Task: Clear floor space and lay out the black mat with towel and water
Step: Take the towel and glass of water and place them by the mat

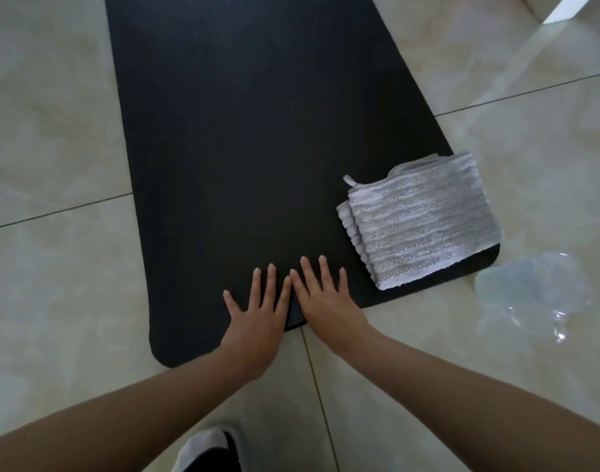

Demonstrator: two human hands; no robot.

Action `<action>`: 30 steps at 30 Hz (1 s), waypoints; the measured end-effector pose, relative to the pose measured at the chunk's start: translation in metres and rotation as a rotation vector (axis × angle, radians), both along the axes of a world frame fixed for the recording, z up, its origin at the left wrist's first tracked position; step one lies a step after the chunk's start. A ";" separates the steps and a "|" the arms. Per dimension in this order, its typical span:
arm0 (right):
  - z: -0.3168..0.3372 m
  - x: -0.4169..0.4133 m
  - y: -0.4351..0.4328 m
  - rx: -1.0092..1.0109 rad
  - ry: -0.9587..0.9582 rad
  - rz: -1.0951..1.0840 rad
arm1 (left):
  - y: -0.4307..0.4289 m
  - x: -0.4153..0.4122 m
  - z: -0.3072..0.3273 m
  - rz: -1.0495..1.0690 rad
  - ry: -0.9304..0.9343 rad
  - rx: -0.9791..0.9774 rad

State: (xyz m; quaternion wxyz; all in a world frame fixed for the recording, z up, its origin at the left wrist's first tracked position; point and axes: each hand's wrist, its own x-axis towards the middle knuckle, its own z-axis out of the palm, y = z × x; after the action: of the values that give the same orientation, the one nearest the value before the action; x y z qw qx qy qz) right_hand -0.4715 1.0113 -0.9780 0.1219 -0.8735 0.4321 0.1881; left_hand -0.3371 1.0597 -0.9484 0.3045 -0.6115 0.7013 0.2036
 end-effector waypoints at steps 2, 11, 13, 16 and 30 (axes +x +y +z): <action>0.001 -0.016 0.000 -0.012 -0.098 -0.011 | -0.004 -0.007 -0.001 -0.006 -0.008 0.007; 0.000 -0.032 0.000 0.263 -0.319 -0.040 | -0.007 0.005 -0.001 -0.071 -0.041 0.053; 0.002 -0.033 -0.001 0.266 -0.397 -0.126 | -0.013 0.004 0.004 -0.061 0.022 0.031; -0.008 -0.040 0.001 0.069 -0.389 -0.184 | -0.026 0.007 0.000 0.042 0.135 -0.130; 0.064 -0.045 0.028 0.024 -0.347 -0.324 | -0.033 0.029 0.062 0.168 0.184 -0.006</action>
State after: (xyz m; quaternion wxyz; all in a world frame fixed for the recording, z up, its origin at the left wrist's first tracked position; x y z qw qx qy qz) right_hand -0.5167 1.0396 -0.9141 0.2332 -0.8106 0.5369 0.0184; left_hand -0.3077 1.0271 -0.8866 0.2190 -0.6480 0.6730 0.2816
